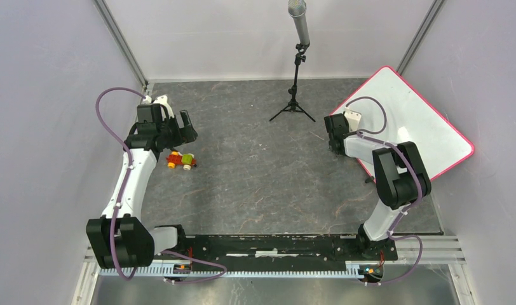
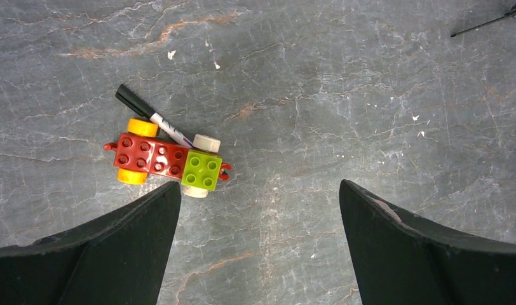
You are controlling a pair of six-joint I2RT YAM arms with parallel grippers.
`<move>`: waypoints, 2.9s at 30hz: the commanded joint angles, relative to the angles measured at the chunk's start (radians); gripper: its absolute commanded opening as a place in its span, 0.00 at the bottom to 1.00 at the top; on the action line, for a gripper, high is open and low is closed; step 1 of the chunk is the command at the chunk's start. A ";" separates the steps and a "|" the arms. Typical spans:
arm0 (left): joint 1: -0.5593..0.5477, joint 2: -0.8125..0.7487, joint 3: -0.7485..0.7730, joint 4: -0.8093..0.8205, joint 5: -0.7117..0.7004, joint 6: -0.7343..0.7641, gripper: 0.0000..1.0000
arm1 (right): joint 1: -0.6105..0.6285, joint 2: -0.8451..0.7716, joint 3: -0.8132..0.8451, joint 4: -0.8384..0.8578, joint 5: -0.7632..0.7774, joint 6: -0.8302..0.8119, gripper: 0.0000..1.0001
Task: Write a sentence on the whiteboard
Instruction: Move the whiteboard to the center of the board.
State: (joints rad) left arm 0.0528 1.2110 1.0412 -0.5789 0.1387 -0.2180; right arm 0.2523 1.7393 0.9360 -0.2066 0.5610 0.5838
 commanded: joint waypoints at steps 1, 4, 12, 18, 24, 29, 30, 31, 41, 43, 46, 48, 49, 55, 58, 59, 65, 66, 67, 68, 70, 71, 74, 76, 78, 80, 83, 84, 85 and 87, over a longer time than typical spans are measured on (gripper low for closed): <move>-0.003 -0.024 -0.002 0.043 0.004 -0.061 1.00 | -0.024 0.028 0.030 0.062 0.086 -0.015 0.48; -0.002 -0.020 -0.001 0.043 0.004 -0.061 1.00 | -0.028 0.034 0.033 0.065 0.093 -0.025 0.44; -0.002 -0.016 -0.003 0.044 0.006 -0.061 1.00 | -0.028 0.040 0.035 0.028 0.083 -0.049 0.23; -0.003 -0.023 -0.005 0.044 0.007 -0.061 1.00 | -0.021 -0.004 -0.029 0.029 0.034 -0.101 0.20; -0.003 -0.028 -0.005 0.044 0.013 -0.060 1.00 | -0.002 -0.098 -0.143 0.035 -0.005 -0.170 0.17; -0.003 -0.026 -0.004 0.044 0.029 -0.064 1.00 | -0.001 -0.142 -0.213 0.039 -0.006 -0.209 0.17; -0.003 -0.026 -0.004 0.044 0.030 -0.064 1.00 | -0.002 -0.143 -0.218 0.037 0.002 -0.212 0.18; -0.002 -0.028 -0.004 0.044 0.030 -0.063 1.00 | -0.001 -0.143 -0.216 0.030 0.006 -0.213 0.23; -0.003 -0.032 -0.006 0.044 0.033 -0.066 1.00 | -0.002 -0.095 -0.130 0.014 0.034 -0.128 0.44; -0.003 -0.033 -0.006 0.044 0.036 -0.062 1.00 | -0.002 -0.074 -0.112 0.013 0.039 -0.106 0.43; -0.003 -0.032 -0.009 0.044 0.034 -0.061 1.00 | -0.002 -0.042 -0.089 0.018 0.039 -0.076 0.42; -0.002 -0.031 -0.012 0.044 0.036 -0.058 1.00 | -0.002 -0.025 -0.073 0.015 0.037 -0.061 0.42; -0.003 -0.030 -0.013 0.044 0.036 -0.057 1.00 | -0.002 -0.019 -0.071 0.017 0.039 -0.054 0.43; -0.003 -0.017 -0.013 0.046 0.047 -0.055 1.00 | -0.002 -0.024 -0.097 0.060 0.064 -0.033 0.53; -0.002 -0.011 -0.015 0.049 0.052 -0.057 1.00 | -0.002 -0.024 -0.101 0.075 0.078 -0.016 0.49; -0.002 -0.011 -0.016 0.050 0.053 -0.058 1.00 | -0.002 -0.019 -0.101 0.082 0.087 -0.015 0.48; -0.003 -0.012 -0.019 0.050 0.053 -0.052 1.00 | -0.002 0.027 -0.076 0.091 0.103 -0.063 0.34; -0.002 -0.012 -0.020 0.050 0.053 -0.052 1.00 | -0.003 0.033 -0.071 0.081 0.094 -0.068 0.31; -0.003 -0.013 -0.020 0.049 0.053 -0.051 1.00 | -0.001 0.034 -0.067 0.070 0.080 -0.079 0.29; -0.002 -0.015 -0.020 0.050 0.053 -0.050 1.00 | 0.002 0.036 -0.066 0.063 0.067 -0.094 0.27; -0.003 -0.015 -0.017 0.050 0.051 -0.050 1.00 | 0.014 0.025 -0.075 0.055 0.048 -0.120 0.22; -0.002 -0.015 -0.017 0.049 0.052 -0.050 1.00 | 0.023 0.014 -0.083 0.055 0.032 -0.133 0.22; -0.003 -0.016 -0.015 0.050 0.053 -0.052 1.00 | 0.066 -0.036 -0.125 0.058 -0.008 -0.172 0.20; -0.002 -0.016 -0.014 0.050 0.052 -0.053 1.00 | 0.101 -0.070 -0.167 0.073 -0.041 -0.204 0.18; -0.002 -0.018 -0.014 0.050 0.052 -0.055 1.00 | 0.140 -0.100 -0.205 0.094 -0.071 -0.234 0.16; -0.004 -0.021 -0.013 0.050 0.052 -0.055 1.00 | 0.187 -0.125 -0.242 0.123 -0.113 -0.270 0.14; -0.003 -0.027 -0.013 0.047 0.049 -0.054 1.00 | 0.253 -0.148 -0.286 0.164 -0.167 -0.327 0.11; -0.003 -0.029 -0.012 0.046 0.047 -0.052 1.00 | 0.279 -0.150 -0.296 0.173 -0.179 -0.345 0.10; -0.003 -0.030 -0.011 0.043 0.046 -0.051 1.00 | 0.301 -0.154 -0.303 0.177 -0.198 -0.368 0.09; -0.003 -0.033 -0.008 0.037 0.044 -0.049 1.00 | 0.344 -0.157 -0.306 0.173 -0.218 -0.397 0.08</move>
State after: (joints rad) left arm 0.0528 1.2102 1.0252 -0.5682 0.1703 -0.2176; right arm 0.5121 1.5681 0.6735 0.0093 0.5213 0.3187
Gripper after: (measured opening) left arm 0.995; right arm 0.319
